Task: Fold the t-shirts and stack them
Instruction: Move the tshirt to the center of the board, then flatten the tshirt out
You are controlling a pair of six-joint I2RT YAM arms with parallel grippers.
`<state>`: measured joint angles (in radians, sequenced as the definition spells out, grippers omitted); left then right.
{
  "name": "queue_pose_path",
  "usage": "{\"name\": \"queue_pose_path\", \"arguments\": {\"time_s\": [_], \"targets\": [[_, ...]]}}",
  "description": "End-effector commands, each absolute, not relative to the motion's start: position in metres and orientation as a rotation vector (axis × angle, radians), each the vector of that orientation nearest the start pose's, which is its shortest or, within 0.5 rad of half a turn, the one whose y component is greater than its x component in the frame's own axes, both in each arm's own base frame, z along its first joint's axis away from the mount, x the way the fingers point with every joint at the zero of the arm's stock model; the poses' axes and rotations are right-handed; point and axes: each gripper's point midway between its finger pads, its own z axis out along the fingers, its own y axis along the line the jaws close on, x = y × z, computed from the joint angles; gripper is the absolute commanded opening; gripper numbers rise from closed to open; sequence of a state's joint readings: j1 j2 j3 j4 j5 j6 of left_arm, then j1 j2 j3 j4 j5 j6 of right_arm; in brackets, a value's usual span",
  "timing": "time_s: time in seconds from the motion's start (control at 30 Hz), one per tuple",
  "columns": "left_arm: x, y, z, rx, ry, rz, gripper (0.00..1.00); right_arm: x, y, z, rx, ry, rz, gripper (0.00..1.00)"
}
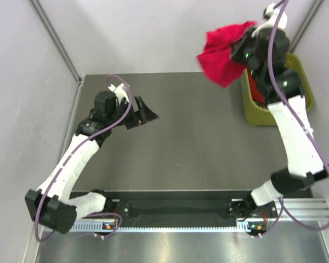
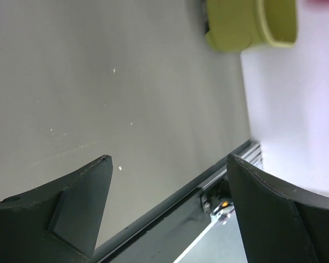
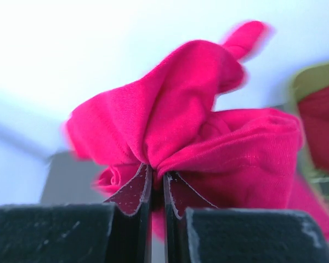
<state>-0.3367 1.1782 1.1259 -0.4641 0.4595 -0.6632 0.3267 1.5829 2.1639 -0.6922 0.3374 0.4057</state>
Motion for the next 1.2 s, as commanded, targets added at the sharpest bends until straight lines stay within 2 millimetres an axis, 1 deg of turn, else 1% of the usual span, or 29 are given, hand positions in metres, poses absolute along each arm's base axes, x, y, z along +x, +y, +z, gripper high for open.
{"name": "queue_pose_path", "arguments": {"time_s": [0.0,0.03,0.07,0.1,0.13,0.17,0.2,0.23,0.27,0.3,0.4,0.43,0.5,0.53,0.57,0.6,0.67,0.73,0.77,0.8,0.83,0.9,0.93,0.97,1.0,1.03,1.1,1.13,1.17], "targets": [[0.282,-0.196,0.325,-0.141,2.048,-1.093,0.89,0.393,0.141,0.451,0.249,1.782,0.362,0.0],[0.279,-0.193,0.33,-0.16,2.039,-1.084,0.9,0.374,0.157,0.45,0.209,1.782,0.423,0.0],[0.277,-0.184,0.333,-0.193,2.023,-1.041,0.91,0.365,0.172,0.435,0.171,1.815,0.477,0.05],[0.271,-0.176,0.323,-0.234,2.076,-0.991,0.91,0.361,0.186,0.388,0.125,1.905,0.493,0.16],[0.269,-0.167,0.324,-0.26,2.076,-0.938,0.92,0.346,0.193,0.375,0.084,1.929,0.546,0.4],[0.267,-0.152,0.324,-0.319,2.066,-0.853,0.95,0.335,0.205,0.353,0.052,1.993,0.62,0.48],[0.263,-0.144,0.321,-0.348,2.076,-0.812,0.97,0.325,0.204,0.301,0.047,2.114,0.596,0.57],[0.256,-0.138,0.314,-0.369,2.107,-0.776,0.98,0.313,0.202,0.285,0.035,2.148,0.605,0.7],[0.251,-0.134,0.315,-0.372,2.102,-0.767,0.98,0.303,0.203,0.264,0.004,2.198,0.622,0.73],[0.248,-0.133,0.313,-0.374,2.11,-0.764,0.98,0.286,0.201,0.223,-0.027,2.304,0.612,0.76],[0.24,-0.136,0.295,-0.387,2.157,-0.783,0.98,0.247,0.19,0.178,-0.075,2.436,0.616,0.81],[0.239,-0.139,0.278,-0.401,2.193,-0.799,0.97,0.239,0.187,0.169,-0.084,2.453,0.624,0.81],[0.245,-0.151,0.27,-0.404,2.191,-0.87,0.95,0.22,0.185,0.152,-0.073,2.472,0.675,0.8],[0.24,-0.163,0.251,-0.414,2.249,-0.95,0.92,0.215,0.186,0.148,-0.067,2.47,0.699,0.79],[0.248,-0.172,0.244,-0.42,2.248,-0.99,0.91,0.204,0.188,0.135,-0.044,2.499,0.745,0.79],[0.246,-0.185,0.234,-0.404,2.28,-1.029,0.89,0.206,0.192,0.141,-0.028,2.451,0.795,0.78],[0.252,-0.198,0.204,-0.405,2.357,-1.01,0.88,0.204,0.199,0.139,0.029,2.444,0.87,0.75],[0.26,-0.207,0.19,-0.362,2.383,-0.979,0.88,0.209,0.209,0.132,0.066,2.407,0.945,0.74],[0.267,-0.208,0.172,-0.382,2.429,-0.946,0.88,0.204,0.214,0.123,0.1,2.429,0.999,0.74],[0.279,-0.215,0.173,-0.365,2.394,-0.982,0.87,0.212,0.222,0.125,0.105,2.394,1.042,0.74],[0.286,-0.222,0.16,-0.353,2.421,-1.001,0.85,0.213,0.227,0.122,0.119,2.396,1.074,0.73],[0.296,-0.236,0.156,-0.319,2.427,-1.06,0.83,0.221,0.231,0.121,0.118,2.384,1.075,0.74],[0.308,-0.243,0.164,-0.278,2.401,-1.081,0.83,0.225,0.231,0.111,0.101,2.416,1.041,0.74],[0.315,-0.249,0.149,-0.267,2.445,-1.079,0.81,0.229,0.232,0.109,0.09,2.429,1.018,0.74],[0.316,-0.258,0.15,-0.217,2.46,-1.132,0.75,0.236,0.235,0.106,0.089,2.462,0.992,0.74],[0.327,-0.265,0.145,-0.179,2.485,-1.133,0.73,0.24,0.236,0.104,0.063,2.471,0.974,0.73],[0.33,-0.276,0.14,-0.14,2.528,-1.181,0.65,0.25,0.24,0.111,0.035,2.472,0.962,0.7],[0.334,-0.281,0.142,-0.13,2.531,-1.206,0.6,0.253,0.241,0.106,0.036,2.488,0.951,0.65],[0.338,-0.287,0.133,-0.134,2.562,-1.23,0.53,0.258,0.243,0.106,0.025,2.485,0.943,0.57]]}}
